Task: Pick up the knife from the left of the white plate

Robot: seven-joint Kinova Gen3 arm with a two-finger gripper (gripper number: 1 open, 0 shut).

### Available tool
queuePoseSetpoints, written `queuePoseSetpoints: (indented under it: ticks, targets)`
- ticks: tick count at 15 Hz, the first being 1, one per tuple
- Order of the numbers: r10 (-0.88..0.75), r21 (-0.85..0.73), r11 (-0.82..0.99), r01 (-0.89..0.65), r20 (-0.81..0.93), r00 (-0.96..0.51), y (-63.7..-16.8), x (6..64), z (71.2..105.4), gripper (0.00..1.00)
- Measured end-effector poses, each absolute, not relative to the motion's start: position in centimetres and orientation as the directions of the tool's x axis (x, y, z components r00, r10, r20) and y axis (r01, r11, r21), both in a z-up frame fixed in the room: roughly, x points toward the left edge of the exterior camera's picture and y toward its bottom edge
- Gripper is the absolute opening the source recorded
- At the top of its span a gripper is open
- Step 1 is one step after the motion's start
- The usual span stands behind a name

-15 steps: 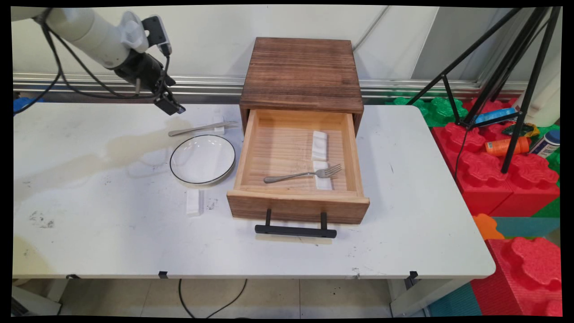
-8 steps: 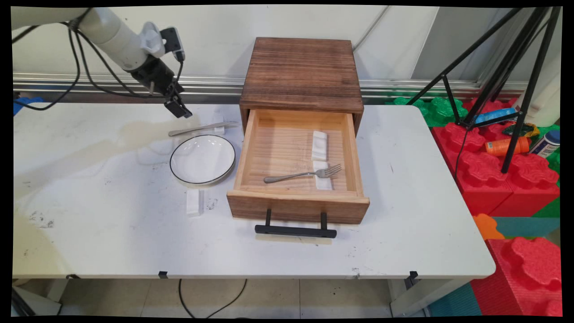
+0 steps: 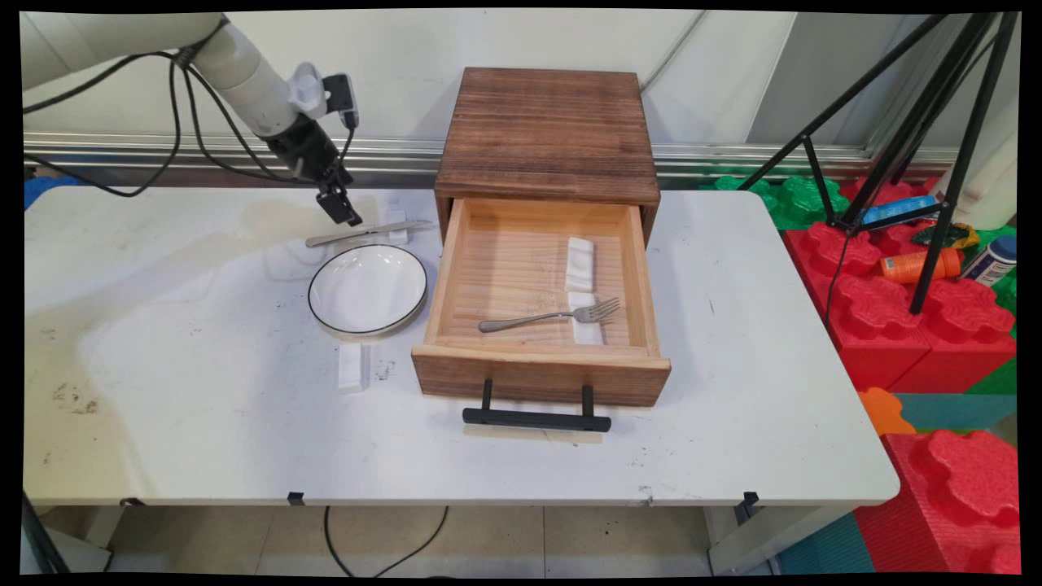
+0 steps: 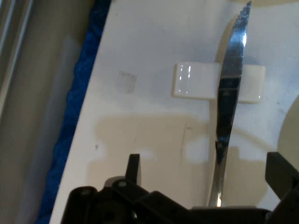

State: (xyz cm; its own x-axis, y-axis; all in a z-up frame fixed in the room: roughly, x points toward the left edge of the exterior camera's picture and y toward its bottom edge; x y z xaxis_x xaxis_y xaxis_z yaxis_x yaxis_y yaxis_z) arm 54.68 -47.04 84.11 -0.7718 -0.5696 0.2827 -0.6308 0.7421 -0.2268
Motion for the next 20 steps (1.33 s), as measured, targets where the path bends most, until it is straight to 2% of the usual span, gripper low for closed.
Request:
queuePoseSetpoints:
  ticks: [5, 13, 14, 20]
  targets:
    - [-0.554, -0.166, 0.779, -0.605, 0.271, -0.787, -48.9, 55.2, 81.8, 1.00]
    - [-0.542, -0.116, 0.802, -0.586, 0.271, -0.795, -50.1, 55.7, 80.2, 1.00]
    - [-0.541, -0.110, 0.804, -0.585, 0.274, -0.795, -50.2, 55.7, 80.1, 0.00]
    - [-0.531, -0.090, 0.812, -0.577, 0.297, -0.794, -50.4, 55.8, 79.9, 0.00]
